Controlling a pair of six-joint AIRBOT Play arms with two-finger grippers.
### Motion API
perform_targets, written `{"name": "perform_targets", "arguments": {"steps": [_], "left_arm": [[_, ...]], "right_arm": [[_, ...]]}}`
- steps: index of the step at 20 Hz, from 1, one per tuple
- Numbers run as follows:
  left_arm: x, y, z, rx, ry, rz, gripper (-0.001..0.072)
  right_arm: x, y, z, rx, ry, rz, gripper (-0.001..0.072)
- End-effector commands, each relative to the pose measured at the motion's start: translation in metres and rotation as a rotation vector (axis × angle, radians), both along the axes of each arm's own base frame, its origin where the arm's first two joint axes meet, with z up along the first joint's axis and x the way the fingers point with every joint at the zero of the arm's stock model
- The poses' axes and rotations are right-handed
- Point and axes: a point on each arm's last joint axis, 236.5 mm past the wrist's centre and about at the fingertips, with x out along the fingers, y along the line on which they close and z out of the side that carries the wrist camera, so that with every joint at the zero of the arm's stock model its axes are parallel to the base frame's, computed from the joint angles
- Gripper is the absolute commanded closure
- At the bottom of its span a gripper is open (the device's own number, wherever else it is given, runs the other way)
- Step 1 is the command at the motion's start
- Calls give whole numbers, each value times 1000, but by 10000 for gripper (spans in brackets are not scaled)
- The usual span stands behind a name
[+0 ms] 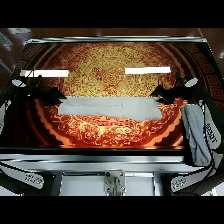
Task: Fold the shirts.
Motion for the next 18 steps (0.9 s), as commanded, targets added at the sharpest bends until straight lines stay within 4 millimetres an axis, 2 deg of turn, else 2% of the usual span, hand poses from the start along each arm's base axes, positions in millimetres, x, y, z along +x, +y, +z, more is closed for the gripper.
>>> {"name": "perform_targets", "arguments": {"steps": [1,2,4,7,9,11,16,17,18], "left_arm": [[-32,5,4,-65,109,-54,205],[-39,12,7,-83,133,-42,205],[-48,24,16,-109,163,-17,205],[-53,28,39,-108,141,-16,206],[-53,24,59,-90,94,-28,206],[-51,13,83,-86,35,-47,209],[-48,-31,133,-90,-116,-126,209],[-43,-43,142,-107,-151,-132,210],[-37,-55,150,-132,-187,-128,211]], "right_arm": [[-20,-19,12,-38,19,71,38],[-32,-35,11,-61,59,77,38],[-57,-52,6,-34,151,86,37],[-72,-56,-10,10,230,94,38],[-71,-47,-23,37,251,100,37],[-66,-29,-36,96,255,104,38],[-63,-2,-63,167,299,105,43],[-63,4,-65,183,304,108,83],[-64,10,-66,190,308,117,288]]}}
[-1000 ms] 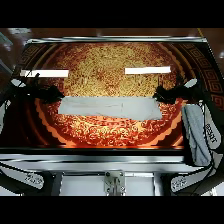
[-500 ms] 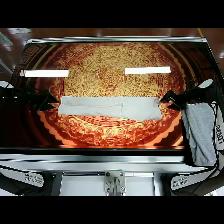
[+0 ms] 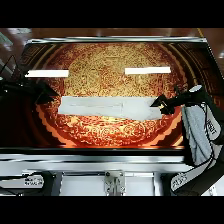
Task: Fold the shirts.
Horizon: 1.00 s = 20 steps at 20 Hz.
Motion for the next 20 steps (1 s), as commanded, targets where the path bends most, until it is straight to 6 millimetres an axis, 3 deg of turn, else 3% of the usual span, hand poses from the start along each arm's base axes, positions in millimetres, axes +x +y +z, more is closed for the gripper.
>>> {"name": "perform_targets", "arguments": {"steps": [1,2,3,4,5,6,8,10,14,16,20], "left_arm": [[17,-40,34,-68,-129,-8,211],[23,-51,37,-80,-153,-4,213],[28,-62,38,-74,-177,-7,262],[32,-74,38,-65,-207,-21,379],[37,-89,37,-49,-253,-50,566],[43,-105,34,-32,-299,-79,673],[53,-148,18,-20,-337,-98,673],[45,-200,-15,-22,-298,-148,674],[-12,-289,-80,-25,-151,-306,675],[-29,-319,-95,-15,-157,-342,675],[-47,-377,-97,-114,-145,-278,674]], "right_arm": [[0,16,-10,32,18,5,544],[1,16,-7,37,9,7,640],[1,16,1,43,-19,29,641],[2,15,11,51,-48,49,641],[2,14,26,60,-78,62,641],[3,12,42,55,-107,70,642],[-3,10,75,22,-152,104,641],[-16,6,104,-22,-170,135,641],[-49,-3,161,-121,-205,180,641],[-64,-4,187,-155,-227,181,641],[-86,0,232,-187,-292,143,641]]}}
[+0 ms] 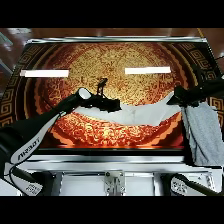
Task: Fold the shirts.
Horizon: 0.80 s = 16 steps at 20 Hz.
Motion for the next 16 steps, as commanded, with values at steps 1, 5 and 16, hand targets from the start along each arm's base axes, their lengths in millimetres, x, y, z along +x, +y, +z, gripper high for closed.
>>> {"name": "perform_targets", "arguments": {"steps": [1,5,16], "left_arm": [[-27,-55,-12,-73,54,29,674],[-65,-103,-35,-164,232,81,675],[12,-59,27,-134,-94,90,679]], "right_arm": [[-23,2,39,-31,-49,-40,641],[-40,6,65,-40,-97,-70,641],[-37,91,101,20,-250,9,641]]}}
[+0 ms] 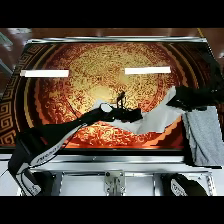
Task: Fold the shirts.
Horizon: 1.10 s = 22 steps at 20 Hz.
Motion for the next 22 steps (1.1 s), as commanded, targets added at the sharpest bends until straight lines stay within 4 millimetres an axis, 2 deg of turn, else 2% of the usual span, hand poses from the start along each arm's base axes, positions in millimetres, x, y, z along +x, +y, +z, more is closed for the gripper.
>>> {"name": "perform_targets", "arguments": {"steps": [1,2,4,6,8,9,10,12,13,15,16,18,20,21,22], "left_arm": [[63,71,42,124,-227,43,679],[86,109,62,174,-285,77,679],[120,189,106,261,-383,157,679],[135,267,156,310,-450,251,678],[129,331,203,324,-488,333,677],[120,355,222,330,-500,360,677],[108,375,239,341,-512,375,676],[81,398,257,399,-553,339,676],[69,407,257,438,-545,322,676],[50,417,250,514,-521,281,676],[44,420,245,542,-506,261,676],[39,421,235,551,-481,249,676],[38,421,223,551,-453,245,676],[37,421,217,550,-439,241,676],[36,420,210,550,-423,237,676]], "right_arm": [[25,50,14,51,-126,23,641],[38,69,13,70,-166,39,641],[61,111,0,100,-202,73,641],[77,157,-36,110,-179,116,641],[89,203,-92,109,-120,144,641],[94,223,-118,126,-90,137,641],[98,243,-143,162,-51,112,641],[100,278,-186,271,60,45,632],[98,292,-201,330,118,23,541],[96,306,-210,430,183,17,132],[95,305,-207,453,188,36,115],[94,285,-197,440,193,93,115],[91,238,-190,349,198,168,115],[89,206,-189,276,209,186,115],[85,165,-191,177,234,193,115]]}}
